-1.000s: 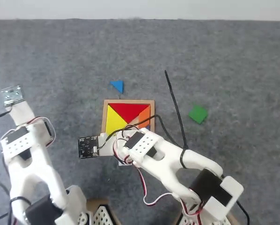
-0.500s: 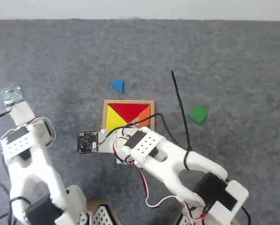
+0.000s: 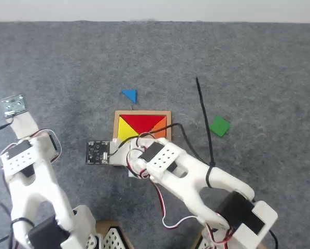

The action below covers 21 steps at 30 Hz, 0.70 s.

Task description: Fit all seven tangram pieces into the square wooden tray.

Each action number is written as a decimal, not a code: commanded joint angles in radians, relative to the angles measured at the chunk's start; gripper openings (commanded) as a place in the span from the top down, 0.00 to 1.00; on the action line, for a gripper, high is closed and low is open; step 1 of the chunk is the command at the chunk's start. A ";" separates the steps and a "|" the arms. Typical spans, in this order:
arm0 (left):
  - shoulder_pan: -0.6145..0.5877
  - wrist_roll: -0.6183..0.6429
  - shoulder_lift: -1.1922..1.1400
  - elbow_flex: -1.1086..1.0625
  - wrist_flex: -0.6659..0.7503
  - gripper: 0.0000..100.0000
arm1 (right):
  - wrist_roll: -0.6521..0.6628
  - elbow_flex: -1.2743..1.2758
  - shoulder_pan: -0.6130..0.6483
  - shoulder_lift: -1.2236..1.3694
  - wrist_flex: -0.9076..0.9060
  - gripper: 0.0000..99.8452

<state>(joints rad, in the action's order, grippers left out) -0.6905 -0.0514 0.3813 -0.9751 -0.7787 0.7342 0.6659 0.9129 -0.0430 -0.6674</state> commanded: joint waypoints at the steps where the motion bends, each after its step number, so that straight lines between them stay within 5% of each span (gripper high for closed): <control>1: 0.002 0.005 0.005 0.048 -0.005 0.99 | -0.009 -0.044 -0.019 -0.053 -0.005 0.97; 11: 0.002 0.003 0.005 0.048 -0.005 0.99 | -0.173 -0.250 -0.053 -0.044 -0.151 0.99; 21: 0.002 0.003 0.005 0.047 -0.005 0.99 | -0.253 -0.660 -0.051 0.278 -0.495 0.99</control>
<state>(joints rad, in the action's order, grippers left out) -0.6905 -0.0514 0.3813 -0.9751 -0.7787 0.4902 0.1473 0.8746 0.1949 -1.0725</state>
